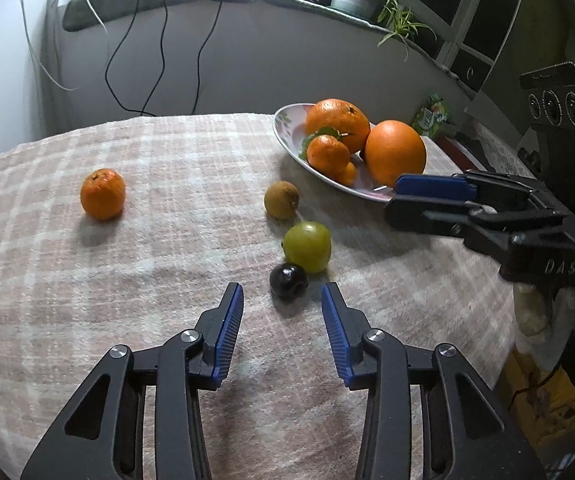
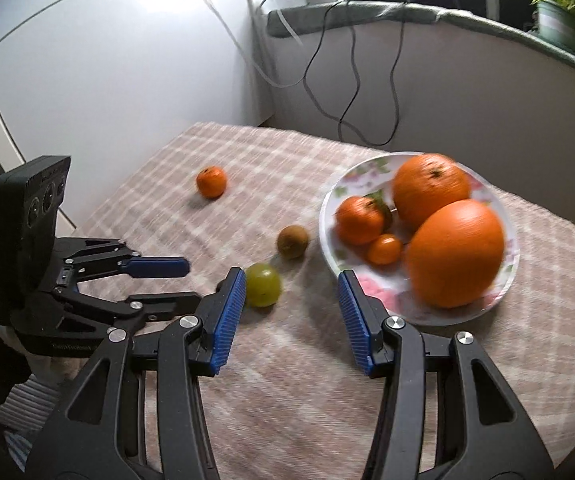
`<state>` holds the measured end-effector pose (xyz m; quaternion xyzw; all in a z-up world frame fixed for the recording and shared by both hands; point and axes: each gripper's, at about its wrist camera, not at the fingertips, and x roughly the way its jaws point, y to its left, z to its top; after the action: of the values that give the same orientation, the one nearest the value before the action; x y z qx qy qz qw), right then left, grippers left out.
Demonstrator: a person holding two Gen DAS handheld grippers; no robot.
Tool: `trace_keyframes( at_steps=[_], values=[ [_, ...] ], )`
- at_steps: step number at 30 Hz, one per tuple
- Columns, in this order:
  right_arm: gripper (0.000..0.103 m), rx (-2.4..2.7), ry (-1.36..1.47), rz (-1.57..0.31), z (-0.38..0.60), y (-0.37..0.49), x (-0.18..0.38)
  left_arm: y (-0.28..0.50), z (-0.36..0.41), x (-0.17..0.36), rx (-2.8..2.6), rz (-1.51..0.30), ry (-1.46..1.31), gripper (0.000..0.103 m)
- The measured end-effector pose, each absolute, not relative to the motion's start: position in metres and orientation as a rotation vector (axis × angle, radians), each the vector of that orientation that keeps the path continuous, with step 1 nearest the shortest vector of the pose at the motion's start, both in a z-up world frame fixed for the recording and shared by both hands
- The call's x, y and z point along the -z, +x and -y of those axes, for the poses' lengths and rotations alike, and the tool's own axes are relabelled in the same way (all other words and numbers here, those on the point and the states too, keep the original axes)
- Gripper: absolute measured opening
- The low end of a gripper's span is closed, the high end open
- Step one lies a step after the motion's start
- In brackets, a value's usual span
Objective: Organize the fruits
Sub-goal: 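Move the left gripper to the second dark plum while the right gripper approaches the green plum, then close the left gripper on the dark plum while the right gripper grasps and lifts the green plum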
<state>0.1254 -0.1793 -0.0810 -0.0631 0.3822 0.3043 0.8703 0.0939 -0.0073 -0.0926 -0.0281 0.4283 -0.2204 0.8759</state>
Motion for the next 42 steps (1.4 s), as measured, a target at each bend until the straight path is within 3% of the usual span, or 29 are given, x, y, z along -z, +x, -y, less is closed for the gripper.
trace_keyframes(
  at_steps=[34, 38, 42],
  values=[
    [0.043, -0.665, -0.12, -0.933, 0.145, 0.155, 0.121, 0.11, 0.024, 0.107, 0.479, -0.919, -0.007, 0.026],
    [0.036, -0.668, -0.12, -0.941, 0.143, 0.157, 0.124, 0.111, 0.026, 0.108, 0.481, -0.923, -0.001, 0.024],
    [0.036, -0.671, -0.122, -0.944, 0.142, 0.158, 0.125, 0.111, 0.025, 0.11, 0.477, -0.923, 0.004, 0.022]
  ],
)
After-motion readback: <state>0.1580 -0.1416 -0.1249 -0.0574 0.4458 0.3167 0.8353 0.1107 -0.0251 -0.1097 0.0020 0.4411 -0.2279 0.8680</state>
